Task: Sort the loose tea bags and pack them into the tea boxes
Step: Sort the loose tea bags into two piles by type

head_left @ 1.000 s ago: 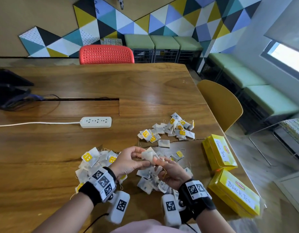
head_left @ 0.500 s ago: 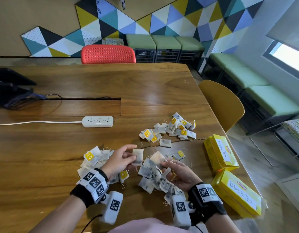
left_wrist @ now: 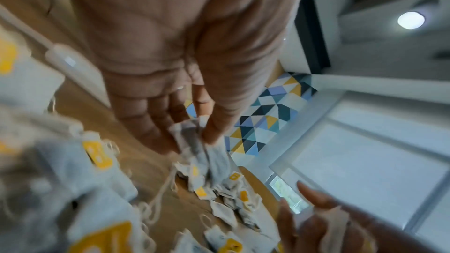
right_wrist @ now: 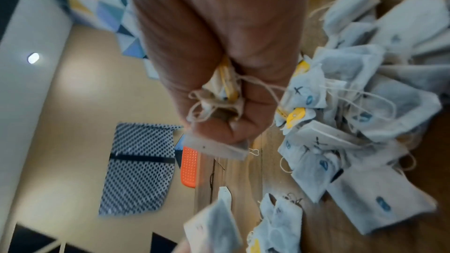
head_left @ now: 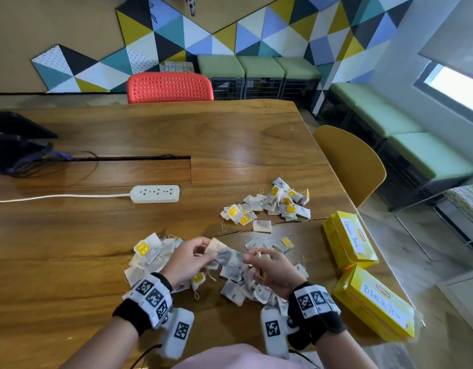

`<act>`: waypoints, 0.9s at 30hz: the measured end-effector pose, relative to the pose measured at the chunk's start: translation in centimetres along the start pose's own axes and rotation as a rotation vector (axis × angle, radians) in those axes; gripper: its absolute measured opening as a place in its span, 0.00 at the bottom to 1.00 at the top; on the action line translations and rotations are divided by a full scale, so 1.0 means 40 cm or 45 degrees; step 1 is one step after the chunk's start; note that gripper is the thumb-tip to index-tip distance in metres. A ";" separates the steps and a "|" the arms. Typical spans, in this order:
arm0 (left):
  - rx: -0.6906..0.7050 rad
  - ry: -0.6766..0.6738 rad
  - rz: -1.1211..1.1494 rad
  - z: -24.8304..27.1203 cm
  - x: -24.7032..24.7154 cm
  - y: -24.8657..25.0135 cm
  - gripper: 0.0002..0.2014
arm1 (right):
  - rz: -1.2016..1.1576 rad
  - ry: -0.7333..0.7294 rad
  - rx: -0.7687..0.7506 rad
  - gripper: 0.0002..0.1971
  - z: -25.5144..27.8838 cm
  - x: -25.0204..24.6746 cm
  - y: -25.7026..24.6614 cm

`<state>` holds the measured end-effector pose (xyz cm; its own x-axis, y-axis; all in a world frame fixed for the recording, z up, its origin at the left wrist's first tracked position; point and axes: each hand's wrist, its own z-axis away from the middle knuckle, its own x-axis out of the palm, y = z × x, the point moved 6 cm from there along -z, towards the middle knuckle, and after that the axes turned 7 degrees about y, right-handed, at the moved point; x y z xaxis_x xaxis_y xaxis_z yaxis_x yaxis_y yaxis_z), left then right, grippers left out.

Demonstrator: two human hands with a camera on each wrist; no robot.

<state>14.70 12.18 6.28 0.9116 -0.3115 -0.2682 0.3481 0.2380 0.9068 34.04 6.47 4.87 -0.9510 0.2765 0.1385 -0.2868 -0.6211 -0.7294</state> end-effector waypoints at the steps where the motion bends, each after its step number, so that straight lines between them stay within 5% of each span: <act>1: 0.036 0.085 -0.129 -0.003 -0.027 -0.003 0.06 | -0.090 0.015 0.041 0.12 -0.005 -0.010 0.004; 7: 0.184 0.441 -0.823 -0.006 -0.134 -0.014 0.10 | -0.653 -0.160 0.287 0.16 0.005 -0.015 0.001; 13: 0.582 0.088 -0.584 0.026 0.029 0.110 0.09 | -0.713 -0.148 0.316 0.22 -0.004 0.013 0.000; 18: 0.568 0.007 -0.529 0.010 0.113 0.123 0.09 | -0.384 -0.252 0.228 0.11 0.006 0.039 -0.007; 27: 0.209 -0.068 -0.268 -0.026 0.080 0.061 0.07 | -0.365 -0.176 0.257 0.15 0.007 0.001 0.008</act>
<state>18.70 12.71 7.29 0.8085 -0.3877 -0.4427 0.4846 0.0121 0.8746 33.87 6.09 4.86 -0.8313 0.3671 0.4173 -0.5477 -0.6684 -0.5032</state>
